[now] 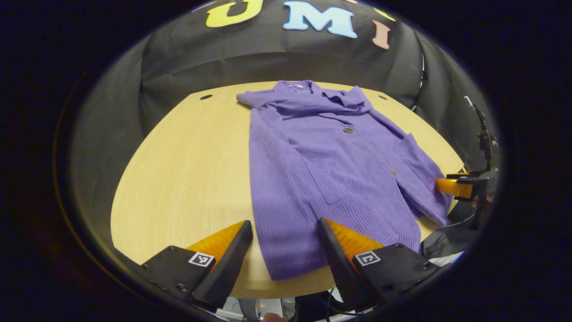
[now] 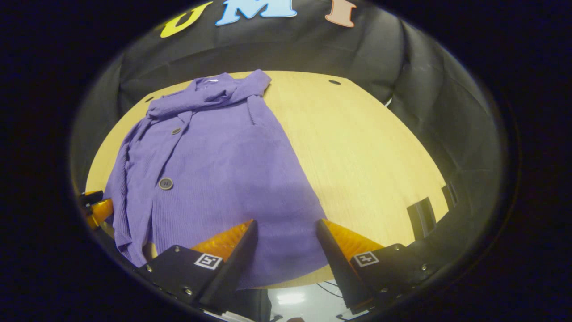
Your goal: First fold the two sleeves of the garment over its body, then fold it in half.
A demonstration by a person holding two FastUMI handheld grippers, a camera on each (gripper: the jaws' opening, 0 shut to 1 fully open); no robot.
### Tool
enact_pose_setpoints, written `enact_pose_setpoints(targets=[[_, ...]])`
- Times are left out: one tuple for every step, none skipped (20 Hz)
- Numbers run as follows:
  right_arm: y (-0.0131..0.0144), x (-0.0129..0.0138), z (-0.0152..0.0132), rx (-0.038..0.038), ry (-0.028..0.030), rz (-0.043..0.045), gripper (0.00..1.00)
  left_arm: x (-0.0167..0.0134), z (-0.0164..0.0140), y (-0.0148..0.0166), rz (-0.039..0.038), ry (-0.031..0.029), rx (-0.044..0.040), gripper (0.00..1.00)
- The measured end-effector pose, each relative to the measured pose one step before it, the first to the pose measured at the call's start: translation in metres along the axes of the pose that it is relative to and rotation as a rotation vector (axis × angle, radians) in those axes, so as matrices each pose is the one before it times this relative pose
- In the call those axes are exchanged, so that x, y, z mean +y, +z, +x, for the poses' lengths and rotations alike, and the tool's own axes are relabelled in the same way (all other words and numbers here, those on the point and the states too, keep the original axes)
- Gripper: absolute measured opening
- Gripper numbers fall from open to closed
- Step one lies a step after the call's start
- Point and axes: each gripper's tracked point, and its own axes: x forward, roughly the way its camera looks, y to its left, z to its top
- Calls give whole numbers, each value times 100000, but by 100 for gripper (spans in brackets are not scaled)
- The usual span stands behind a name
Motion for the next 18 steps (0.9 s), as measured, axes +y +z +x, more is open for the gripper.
enact_pose_setpoints(targets=[[-173, -92, -28, 217, 980, 3630, 92, -65, -2, -23, 314, 638, -364, 96], [-191, -26, -57, 249, 1069, 4238, 92, 60, 124, -58, 827, 890, 33, 99], [78, 243, -93, -392, 277, 1846, 92, -138, 10, -185, 1868, 782, 236, 96], [77, 104, -12, -155, -68, -1202, 92, -265, 116, 14, 1148, -492, 82, 96], [-85, 44, 106, -313, -557, -1671, 92, -552, -87, -188, 609, -821, 294, 96], [-97, 373, 103, 284, 463, -835, 92, -450, -79, 381, 758, -1134, 229, 87], [68, 300, 72, -308, -500, -1409, 92, -132, 42, -97, 1075, -838, 176, 78], [143, 480, -10, -38, 1306, -404, 89, -295, 148, 93, 999, -975, -82, 70], [-133, 171, -38, 156, -1079, -633, 86, -470, 109, 101, 41, -963, -112, 65], [24, 445, 220, -297, 1551, -1315, 69, -234, 85, 204, 1396, -388, 372, 58], [37, 851, 126, 509, 1188, 508, 69, -352, 119, -325, -210, -2205, 168, 55], [-38, -30, -307, 410, -1460, -242, 32, -173, 161, 588, -791, 39, -135, 45], [96, -143, -28, 924, -917, -2917, 35, 336, -68, 156, -814, -114, -90, 34], [583, 389, 338, -688, 1829, -2403, 35, 150, -19, -44, -3220, -1080, -77, 24], [-394, 49, -767, 426, -1848, 2346, 35, 85, -50, 245, -1554, -1232, 239, 22], [37, 99, 431, 121, -924, -35, 7, 472, -30, -581, -4472, 118, 861, 21], [109, 124, 18, 186, -210, -360, 7, 61, 169, 1089, -3923, -715, 690, 7], [124, 273, -23, 117, 1385, 300, 7, 171, 107, 110, -3076, -1268, 1434, 7]])
